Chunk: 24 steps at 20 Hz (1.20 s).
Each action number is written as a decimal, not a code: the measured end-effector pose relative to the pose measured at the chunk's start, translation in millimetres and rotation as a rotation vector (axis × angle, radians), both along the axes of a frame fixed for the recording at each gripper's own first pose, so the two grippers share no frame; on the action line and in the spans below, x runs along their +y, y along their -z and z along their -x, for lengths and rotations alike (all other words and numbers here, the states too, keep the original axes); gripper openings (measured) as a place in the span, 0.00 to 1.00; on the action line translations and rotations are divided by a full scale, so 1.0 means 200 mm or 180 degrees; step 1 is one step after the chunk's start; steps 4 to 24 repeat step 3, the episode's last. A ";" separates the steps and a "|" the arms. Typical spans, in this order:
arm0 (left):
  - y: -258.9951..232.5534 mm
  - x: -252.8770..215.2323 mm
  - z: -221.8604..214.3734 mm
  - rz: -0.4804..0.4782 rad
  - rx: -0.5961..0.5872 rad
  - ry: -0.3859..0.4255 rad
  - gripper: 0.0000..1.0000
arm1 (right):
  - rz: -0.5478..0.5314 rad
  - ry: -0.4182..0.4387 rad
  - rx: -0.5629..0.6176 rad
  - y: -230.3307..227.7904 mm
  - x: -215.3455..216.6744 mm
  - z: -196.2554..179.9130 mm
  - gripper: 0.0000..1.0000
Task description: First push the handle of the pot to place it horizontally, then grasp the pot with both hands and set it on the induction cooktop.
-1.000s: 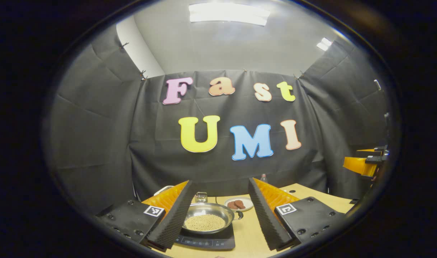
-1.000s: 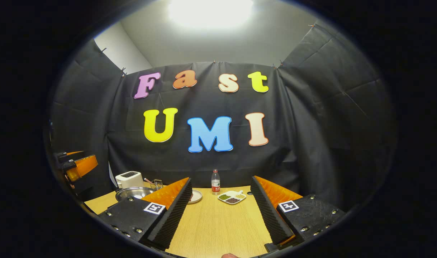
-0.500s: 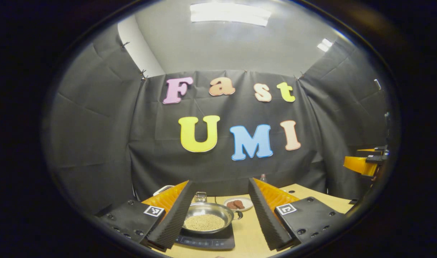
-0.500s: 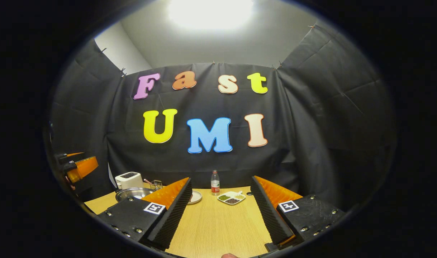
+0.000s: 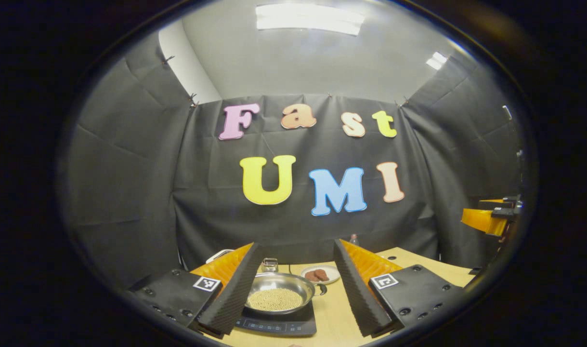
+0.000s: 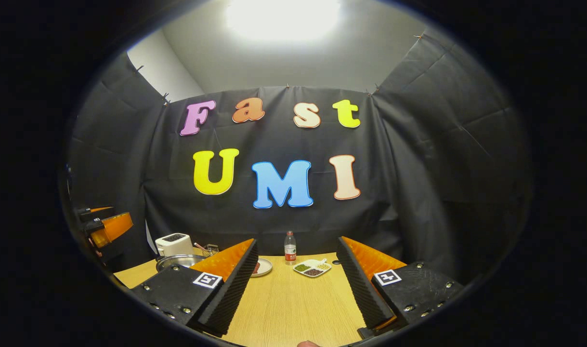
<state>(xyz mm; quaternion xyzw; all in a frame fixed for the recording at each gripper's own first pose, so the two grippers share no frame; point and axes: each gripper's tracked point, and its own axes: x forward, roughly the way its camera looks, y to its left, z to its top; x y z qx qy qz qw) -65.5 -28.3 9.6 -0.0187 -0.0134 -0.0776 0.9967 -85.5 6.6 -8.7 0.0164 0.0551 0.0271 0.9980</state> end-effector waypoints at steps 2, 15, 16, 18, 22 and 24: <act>0.00 0.01 0.00 0.0017 -0.0009 -0.0012 1.00 | 0.0003 -0.0013 0.0001 0.00 0.01 0.00 0.99; 0.00 0.01 0.00 0.0037 -0.0012 -0.0020 1.00 | 0.0005 -0.0018 -0.0008 0.00 0.01 0.00 0.99; 0.00 0.01 0.00 0.0037 -0.0012 -0.0020 1.00 | 0.0005 -0.0018 -0.0008 0.00 0.01 0.00 0.99; 0.00 0.01 0.00 0.0037 -0.0012 -0.0020 1.00 | 0.0005 -0.0018 -0.0008 0.00 0.01 0.00 0.99; 0.00 0.01 0.00 0.0037 -0.0012 -0.0020 1.00 | 0.0005 -0.0018 -0.0008 0.00 0.01 0.00 0.99; 0.00 0.01 0.00 0.0037 -0.0012 -0.0020 1.00 | 0.0005 -0.0018 -0.0008 0.00 0.01 0.00 0.99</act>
